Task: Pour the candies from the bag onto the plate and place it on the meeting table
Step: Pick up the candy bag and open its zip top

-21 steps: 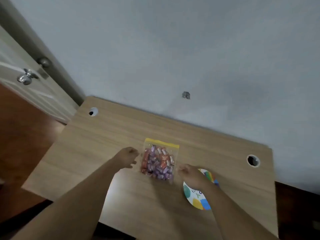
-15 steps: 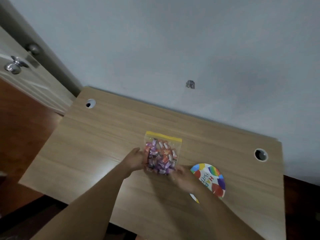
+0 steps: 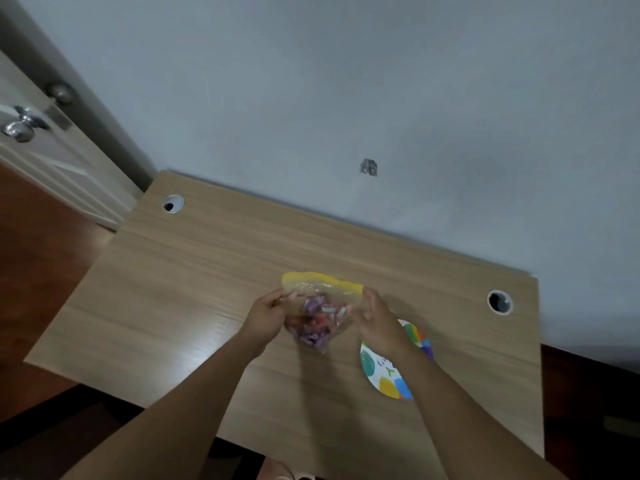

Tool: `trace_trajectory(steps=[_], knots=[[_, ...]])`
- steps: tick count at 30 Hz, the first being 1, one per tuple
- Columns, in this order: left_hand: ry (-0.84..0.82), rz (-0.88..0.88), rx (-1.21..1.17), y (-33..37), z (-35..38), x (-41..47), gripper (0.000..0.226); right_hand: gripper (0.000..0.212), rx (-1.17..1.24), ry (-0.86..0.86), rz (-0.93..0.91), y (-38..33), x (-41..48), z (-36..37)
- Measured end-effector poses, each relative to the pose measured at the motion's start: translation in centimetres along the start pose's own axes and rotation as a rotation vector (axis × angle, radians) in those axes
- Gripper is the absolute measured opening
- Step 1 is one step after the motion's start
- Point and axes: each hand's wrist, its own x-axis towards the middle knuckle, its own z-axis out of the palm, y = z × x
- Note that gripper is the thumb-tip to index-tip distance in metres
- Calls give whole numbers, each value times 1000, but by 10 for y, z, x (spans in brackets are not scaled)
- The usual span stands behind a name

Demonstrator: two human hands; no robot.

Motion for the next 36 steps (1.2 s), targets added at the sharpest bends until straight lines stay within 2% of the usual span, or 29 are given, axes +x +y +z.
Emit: trace_trajectory(steps=[3,7,10,13,15,18,20,22,23,26,28,31,36], knots=[[-46,144,68,9,-1,-20,22,63,-161,81,-144,-20,-20,-25],[-173,347,156,21,-5,-45,22,43,-276,-2,-294,-45,-54,-48],[-206,389,153,27,-9,-61,22,26,-273,-74,-316,-58,-78,-53],[-187,371,124,29,-12,-73,22,17,-312,-49,-331,-66,-96,-53],[-135,364,98,30,-14,-81,21,18,-296,-19,-318,-71,-105,-52],[110,353,128,30,-10,-94,37,19,-243,18,-263,-77,-116,-51],[218,325,84,31,-4,-108,30,18,-207,15,-228,-79,-122,-48],[144,266,-42,34,4,-124,7,16,-163,17,-189,-79,-126,-45],[57,209,-76,38,8,-132,8,16,-130,18,-162,-79,-128,-44],[-188,29,-141,49,19,-153,37,22,-42,12,-98,-76,-135,-42],[-280,-11,-164,56,23,-162,44,20,-23,-2,-93,-74,-141,-39],[-310,11,-222,63,26,-168,26,26,53,-28,-92,-71,-148,-38],[-332,-27,-329,67,25,-169,12,55,328,-54,-65,-64,-159,-38]])
